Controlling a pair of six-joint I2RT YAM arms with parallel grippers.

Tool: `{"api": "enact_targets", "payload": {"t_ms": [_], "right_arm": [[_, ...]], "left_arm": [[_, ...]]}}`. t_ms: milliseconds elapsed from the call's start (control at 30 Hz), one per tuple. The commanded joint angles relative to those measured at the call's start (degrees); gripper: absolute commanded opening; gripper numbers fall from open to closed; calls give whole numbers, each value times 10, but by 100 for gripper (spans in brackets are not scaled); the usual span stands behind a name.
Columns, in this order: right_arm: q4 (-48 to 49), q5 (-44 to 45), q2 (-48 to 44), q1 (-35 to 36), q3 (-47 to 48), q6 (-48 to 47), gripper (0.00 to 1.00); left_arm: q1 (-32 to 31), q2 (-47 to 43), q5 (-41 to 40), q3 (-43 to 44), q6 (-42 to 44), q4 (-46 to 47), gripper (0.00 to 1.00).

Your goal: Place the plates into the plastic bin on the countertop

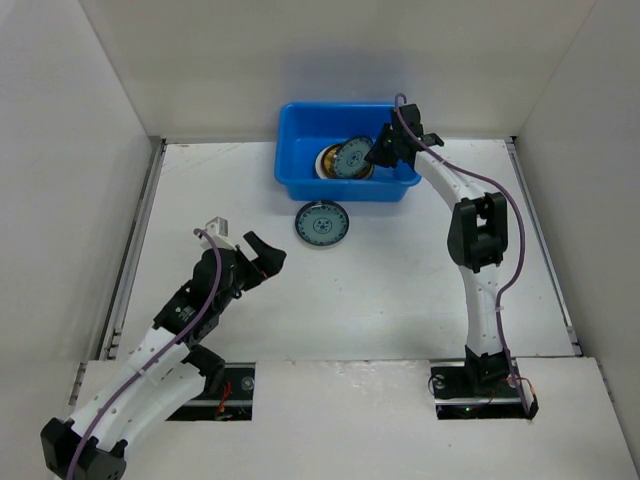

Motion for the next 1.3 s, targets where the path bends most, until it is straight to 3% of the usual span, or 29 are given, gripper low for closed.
{"api": "enact_targets", "payload": {"t_ms": [0, 467, 667, 967, 1267], "right_arm": [[4, 12, 2, 3, 32, -17, 24], [-67, 112, -28, 25, 30, -135, 71], [-33, 165, -145, 53, -44, -195, 73], [99, 193, -437, 85, -313, -214, 76], [102, 192, -655, 115, -515, -234, 76]], "left_arm": [[3, 0, 12, -10, -10, 6, 100], [46, 108, 101, -33, -28, 133, 100], [72, 192, 136, -44, -76, 251, 100], [80, 377, 132, -37, -202, 443, 97], [59, 523, 110, -11, -304, 535, 70]]}}
